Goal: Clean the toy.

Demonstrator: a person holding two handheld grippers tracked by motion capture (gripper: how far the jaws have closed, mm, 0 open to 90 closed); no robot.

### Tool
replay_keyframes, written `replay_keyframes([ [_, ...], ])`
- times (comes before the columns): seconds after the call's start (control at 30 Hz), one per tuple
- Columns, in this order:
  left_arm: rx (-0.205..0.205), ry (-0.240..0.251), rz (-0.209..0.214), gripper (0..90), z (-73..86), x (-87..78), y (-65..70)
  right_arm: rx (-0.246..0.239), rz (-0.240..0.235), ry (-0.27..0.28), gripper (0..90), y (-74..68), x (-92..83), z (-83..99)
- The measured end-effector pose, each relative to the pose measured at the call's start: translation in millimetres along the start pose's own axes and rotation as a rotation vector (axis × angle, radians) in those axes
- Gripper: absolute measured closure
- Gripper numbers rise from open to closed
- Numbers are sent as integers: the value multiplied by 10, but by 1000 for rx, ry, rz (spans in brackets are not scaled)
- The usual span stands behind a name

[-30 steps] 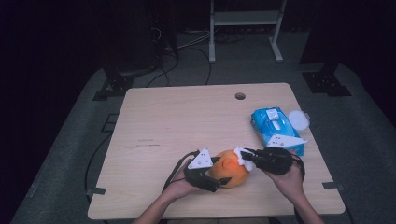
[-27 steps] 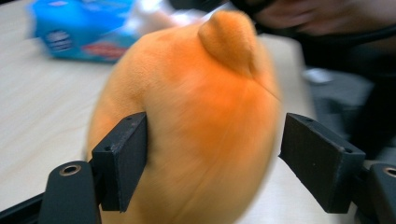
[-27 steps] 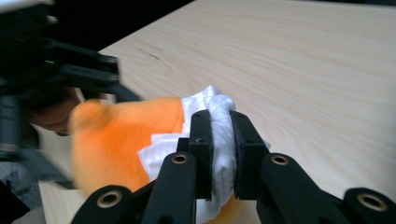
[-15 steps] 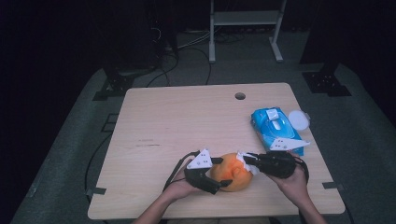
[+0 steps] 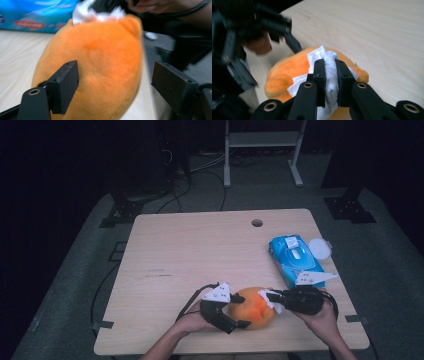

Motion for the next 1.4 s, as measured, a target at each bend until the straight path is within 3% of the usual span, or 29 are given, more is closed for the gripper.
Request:
replay_keyframes([
  [0.03,-5,12,11,218,-28,-34,-12,-8,-8,-4,797,-19,-19,20],
  [0.1,8,25,-19,205,-77,-66,-38,-22,-23,-8,797,-49,-51,52],
  [0.23,11,1,-44,152,-122,1,-146,-40,-76,-10,794,-70,-65,107],
  [0.3,5,-26,-64,108,-141,93,-218,-61,-75,-18,793,-82,-81,120],
  [0.5,15,-71,-21,72,-189,314,-282,-71,-89,-28,790,-89,-113,176],
  [0.57,-18,-80,5,128,-146,354,-280,-50,-106,-20,788,-51,-136,206],
  [0.63,-27,-82,8,208,-104,368,-269,-27,-123,-12,788,-12,-161,240],
  [0.7,-34,-61,-44,308,-82,376,-245,-8,-126,-4,787,10,-183,261],
  [0.83,-29,-38,-85,432,-118,374,-158,19,-129,51,787,61,-254,247],
  [1.0,39,-41,-139,488,-277,301,-63,38,-116,106,789,100,-355,227],
  [1.07,45,-51,-164,491,-295,255,-90,47,-114,119,789,116,-389,228],
  [1.2,4,-28,-236,493,-292,87,-240,58,-85,129,788,167,-437,236],
  [1.4,-15,-31,-356,493,-263,-154,-440,71,16,95,756,320,-487,299],
])
Point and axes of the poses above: each handheld gripper's, and its own axes: x roughly forward along the jaws, z roughly out of its underside, y roughly to its right, the point moved 1 cm from there along x, roughly forward along the jaws, and after that the axes turned 3 degrees about -y, right-handed, at the moved point
